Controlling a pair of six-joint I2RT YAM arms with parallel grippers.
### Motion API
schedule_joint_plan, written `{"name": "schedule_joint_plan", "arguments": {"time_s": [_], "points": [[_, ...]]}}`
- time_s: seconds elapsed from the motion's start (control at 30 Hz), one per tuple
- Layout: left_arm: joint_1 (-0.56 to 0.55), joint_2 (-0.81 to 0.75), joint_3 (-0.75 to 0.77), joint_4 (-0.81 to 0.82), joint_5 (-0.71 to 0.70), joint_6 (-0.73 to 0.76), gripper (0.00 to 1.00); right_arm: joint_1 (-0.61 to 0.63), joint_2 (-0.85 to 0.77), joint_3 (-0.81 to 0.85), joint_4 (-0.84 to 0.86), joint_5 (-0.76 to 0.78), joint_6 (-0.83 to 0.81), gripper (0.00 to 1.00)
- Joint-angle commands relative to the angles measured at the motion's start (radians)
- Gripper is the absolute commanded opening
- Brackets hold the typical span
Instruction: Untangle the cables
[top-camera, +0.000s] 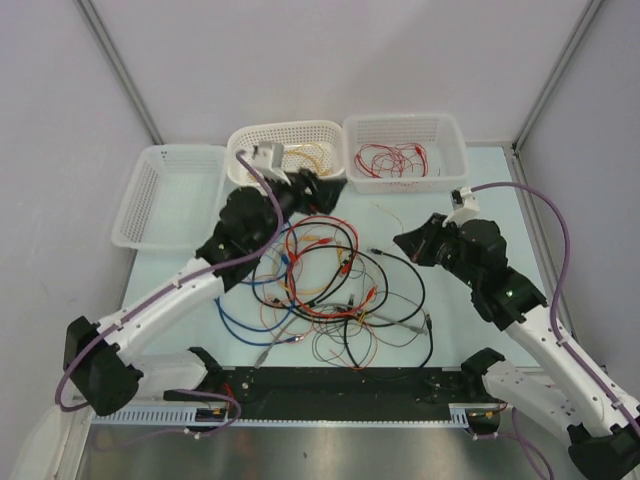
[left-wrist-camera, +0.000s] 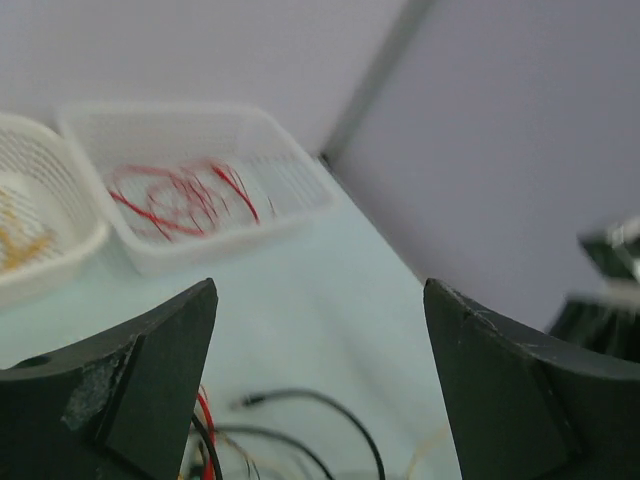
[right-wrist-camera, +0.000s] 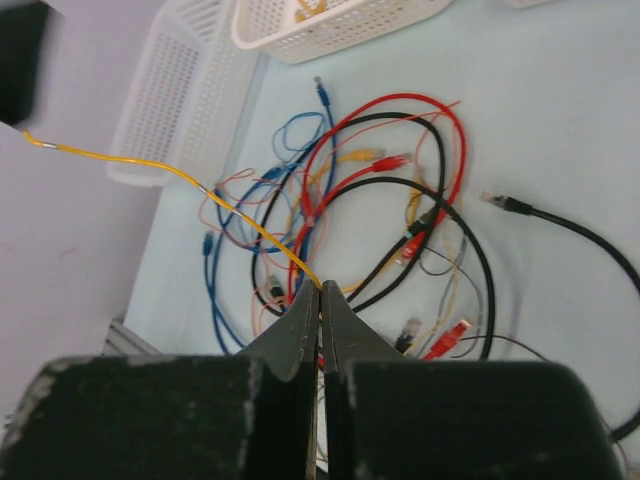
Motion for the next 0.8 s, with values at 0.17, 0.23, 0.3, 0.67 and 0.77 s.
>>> {"name": "schedule_joint_plan", "arguments": {"time_s": [0.17,0.23,0.3,0.67,0.77], "points": [[-0.26,-0.112,-0.413,0.287,0.226,0.096,0.86,0.0,-0.005,0.129,0.094,-0.162,0.165,0.0],[-0.287,-0.115,-0.439,0.302,0.246,0.096,0.86,0.001,-0.013,0.14,0.091,-0.168,0.19,0.0],[-0.307,-0.117,-0.459,0.321,0.258,0.089,0.85,0.006,-0.019,0.147,0.085,-0.171,0.205,0.0],[-0.337,-0.135,-0.496,0.295,0.266,0.067,0.12,0.032,-0.039,0.161,0.056,-0.145,0.208,0.0],[-0.337,-0.153,-0.496,0.26,0.249,0.067,0.0,0.036,-0.049,0.161,0.045,-0.136,0.195,0.0]]}}
